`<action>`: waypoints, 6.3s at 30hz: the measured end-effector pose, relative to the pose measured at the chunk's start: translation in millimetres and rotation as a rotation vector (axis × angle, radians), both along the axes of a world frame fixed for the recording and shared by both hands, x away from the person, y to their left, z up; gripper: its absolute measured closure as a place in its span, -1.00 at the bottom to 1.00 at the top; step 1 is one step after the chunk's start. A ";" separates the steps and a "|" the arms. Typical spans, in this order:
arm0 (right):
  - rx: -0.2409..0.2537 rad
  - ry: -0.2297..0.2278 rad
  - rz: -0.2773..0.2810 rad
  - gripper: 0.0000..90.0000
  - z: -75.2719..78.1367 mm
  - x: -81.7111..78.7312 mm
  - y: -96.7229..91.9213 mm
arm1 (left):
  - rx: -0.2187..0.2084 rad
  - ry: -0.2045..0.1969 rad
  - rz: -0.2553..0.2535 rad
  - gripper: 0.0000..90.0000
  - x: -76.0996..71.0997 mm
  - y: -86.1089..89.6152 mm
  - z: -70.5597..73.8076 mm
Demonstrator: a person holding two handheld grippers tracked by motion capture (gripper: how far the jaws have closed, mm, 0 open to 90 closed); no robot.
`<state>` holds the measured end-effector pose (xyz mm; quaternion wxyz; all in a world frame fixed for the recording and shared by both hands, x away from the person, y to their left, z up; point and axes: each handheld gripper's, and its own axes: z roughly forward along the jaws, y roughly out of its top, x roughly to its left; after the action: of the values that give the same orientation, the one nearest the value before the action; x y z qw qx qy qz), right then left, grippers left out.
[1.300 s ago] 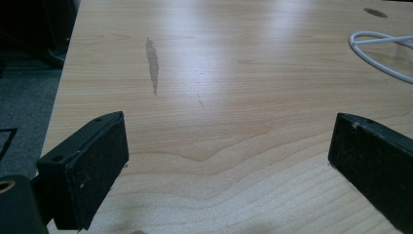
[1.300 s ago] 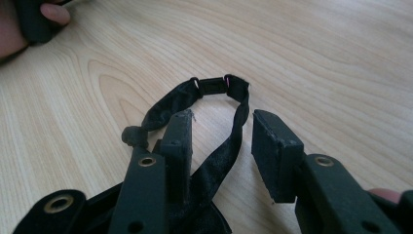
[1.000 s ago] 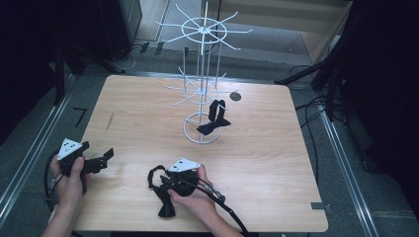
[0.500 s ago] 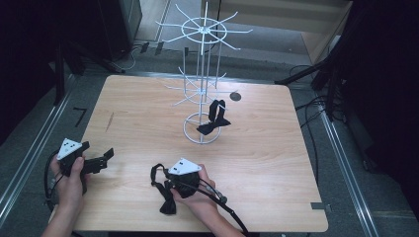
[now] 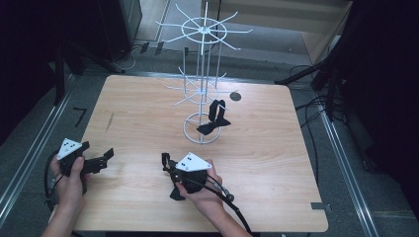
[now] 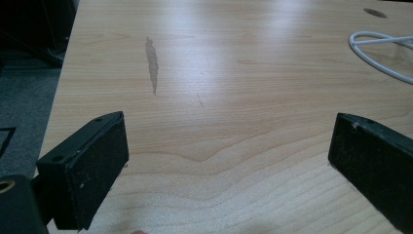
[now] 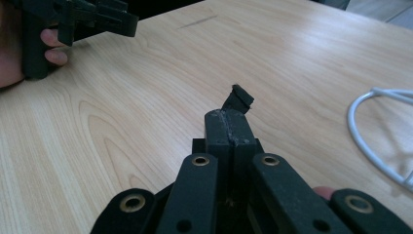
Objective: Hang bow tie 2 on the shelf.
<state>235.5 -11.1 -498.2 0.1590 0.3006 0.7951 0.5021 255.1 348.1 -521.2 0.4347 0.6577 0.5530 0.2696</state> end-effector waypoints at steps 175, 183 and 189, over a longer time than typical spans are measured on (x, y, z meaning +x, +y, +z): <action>0.210 -0.164 -0.244 -0.04 49.0 45.5 -90.7 | -0.008 -0.003 -0.005 -0.97 -0.9 0.9 0.0; 0.194 -0.170 -0.271 -0.21 46.4 44.9 -96.2 | -0.010 -0.003 -0.005 -0.97 -1.0 1.1 0.0; 0.177 -0.176 -0.281 -0.23 43.6 43.4 -101.1 | -0.012 -0.005 -0.005 -0.96 -1.1 1.2 -0.1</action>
<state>278.9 -112.2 -454.6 0.2692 0.3765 0.6811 0.5674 254.0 349.3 -521.2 0.4407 0.6559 0.5516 0.2670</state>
